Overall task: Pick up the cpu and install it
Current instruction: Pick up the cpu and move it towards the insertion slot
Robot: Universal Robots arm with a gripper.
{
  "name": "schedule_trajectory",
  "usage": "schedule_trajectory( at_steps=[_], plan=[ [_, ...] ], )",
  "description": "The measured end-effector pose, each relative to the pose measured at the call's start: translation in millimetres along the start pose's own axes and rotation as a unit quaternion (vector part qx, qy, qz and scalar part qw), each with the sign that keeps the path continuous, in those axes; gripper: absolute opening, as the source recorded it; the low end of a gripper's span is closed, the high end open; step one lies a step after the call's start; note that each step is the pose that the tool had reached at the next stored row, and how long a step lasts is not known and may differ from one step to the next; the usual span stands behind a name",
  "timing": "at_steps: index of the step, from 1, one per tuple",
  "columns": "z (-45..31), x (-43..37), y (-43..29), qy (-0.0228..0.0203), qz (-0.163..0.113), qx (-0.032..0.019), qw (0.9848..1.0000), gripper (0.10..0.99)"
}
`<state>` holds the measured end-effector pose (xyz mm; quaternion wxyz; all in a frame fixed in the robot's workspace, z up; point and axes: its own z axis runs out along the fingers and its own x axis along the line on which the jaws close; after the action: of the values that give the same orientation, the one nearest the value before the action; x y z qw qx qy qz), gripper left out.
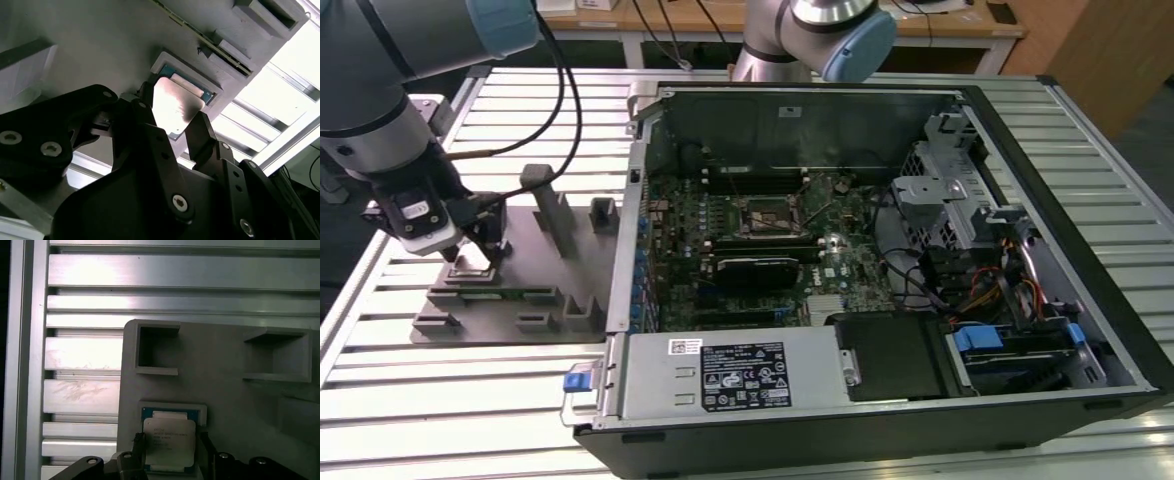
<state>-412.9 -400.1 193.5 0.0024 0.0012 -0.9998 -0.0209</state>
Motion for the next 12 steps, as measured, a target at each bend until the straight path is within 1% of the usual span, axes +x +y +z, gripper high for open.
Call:
schedule_trajectory(
  at_steps=[10,12],
  plan=[
    [0.6,0.4,0.5,0.0000,0.000,0.0000,1.0000,0.529],
    [0.7,0.4,0.5,0.0000,0.000,0.0000,1.0000,0.541]
  ],
)
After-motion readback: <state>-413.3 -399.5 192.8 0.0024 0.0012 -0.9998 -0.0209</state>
